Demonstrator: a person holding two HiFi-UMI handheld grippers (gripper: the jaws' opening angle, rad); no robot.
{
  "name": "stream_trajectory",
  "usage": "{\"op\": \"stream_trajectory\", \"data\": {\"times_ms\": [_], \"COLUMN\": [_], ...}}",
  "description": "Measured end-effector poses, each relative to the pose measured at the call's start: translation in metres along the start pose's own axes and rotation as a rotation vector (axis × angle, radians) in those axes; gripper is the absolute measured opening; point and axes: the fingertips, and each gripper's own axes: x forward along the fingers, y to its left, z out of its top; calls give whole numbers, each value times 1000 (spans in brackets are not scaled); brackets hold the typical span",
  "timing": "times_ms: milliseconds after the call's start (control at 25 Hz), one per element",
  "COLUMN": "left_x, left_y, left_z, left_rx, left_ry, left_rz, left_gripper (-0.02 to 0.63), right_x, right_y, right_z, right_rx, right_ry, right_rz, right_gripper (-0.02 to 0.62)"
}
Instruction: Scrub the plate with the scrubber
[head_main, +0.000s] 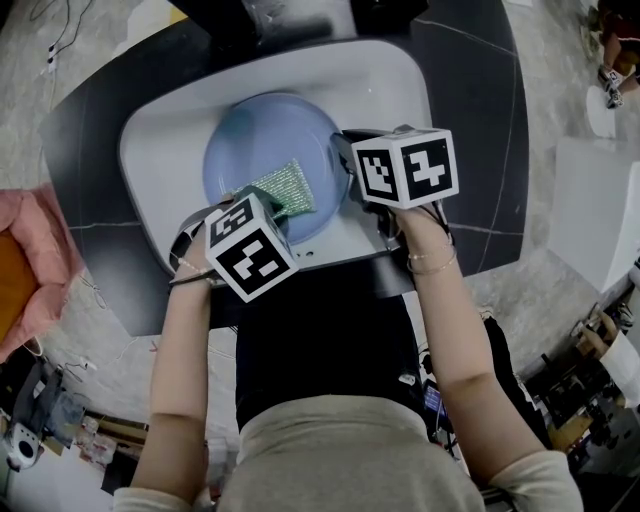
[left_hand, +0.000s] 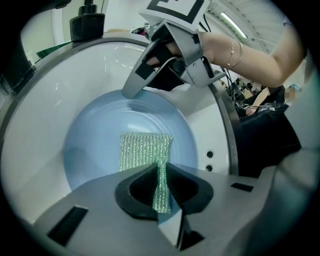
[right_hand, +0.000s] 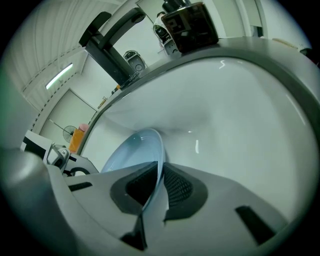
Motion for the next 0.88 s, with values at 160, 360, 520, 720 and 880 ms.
{"op": "stream_trajectory", "data": {"times_ms": [160,360,520,720,880], "left_x": [1,4,6,6,4], "left_y": [-10,-9,-6,-1,8], "left_z": [16,29,37,50,61], "left_rx": [-49,-79,-111,-148,-239], "left_ry": [-53,-75,-102,-143,-197], "left_rz": [-46,-37,-24,-37,-46], "left_gripper": [66,66,66,66,66], "right_x": [-1,-3,-4,-5,-5], "right_y": [0,-3,-4,-4,-3], "right_z": [-1,0,0,1,1], "right_rx": [-1,5,7,2,-2], "right_ry": [-3,-11,-15,-16,-12], "right_rz": [0,-10,-16,-19,-23], "right_gripper": [51,51,51,51,51]}}
